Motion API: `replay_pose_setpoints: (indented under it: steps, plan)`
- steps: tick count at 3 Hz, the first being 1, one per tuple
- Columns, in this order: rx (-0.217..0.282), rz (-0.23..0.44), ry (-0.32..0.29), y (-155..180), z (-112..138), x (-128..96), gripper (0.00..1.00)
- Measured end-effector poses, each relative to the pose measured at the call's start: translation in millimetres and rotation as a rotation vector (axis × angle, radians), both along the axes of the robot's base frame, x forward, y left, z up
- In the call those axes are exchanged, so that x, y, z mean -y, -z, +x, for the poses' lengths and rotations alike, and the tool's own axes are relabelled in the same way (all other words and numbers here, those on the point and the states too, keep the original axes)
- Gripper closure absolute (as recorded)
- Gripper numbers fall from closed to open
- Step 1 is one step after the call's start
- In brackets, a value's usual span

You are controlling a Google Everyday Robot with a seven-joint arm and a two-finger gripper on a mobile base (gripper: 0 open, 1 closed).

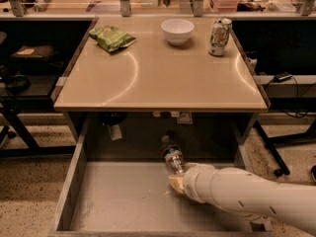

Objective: Pick water bottle from top drawer and place on counter

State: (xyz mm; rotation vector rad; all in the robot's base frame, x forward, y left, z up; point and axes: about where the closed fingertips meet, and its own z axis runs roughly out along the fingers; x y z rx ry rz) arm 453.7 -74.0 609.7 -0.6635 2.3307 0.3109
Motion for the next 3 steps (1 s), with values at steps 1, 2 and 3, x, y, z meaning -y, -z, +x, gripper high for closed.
replay_pose_setpoints:
  steps: [1, 2, 3]
  plan:
    - [0.003, 0.02, -0.018, -13.6, -1.8, 2.3, 1.0]
    - [0.048, 0.058, -0.071, -49.9, 3.1, 2.0, 1.0]
    - [0.135, 0.085, -0.125, -106.8, 8.1, 20.3, 1.0]
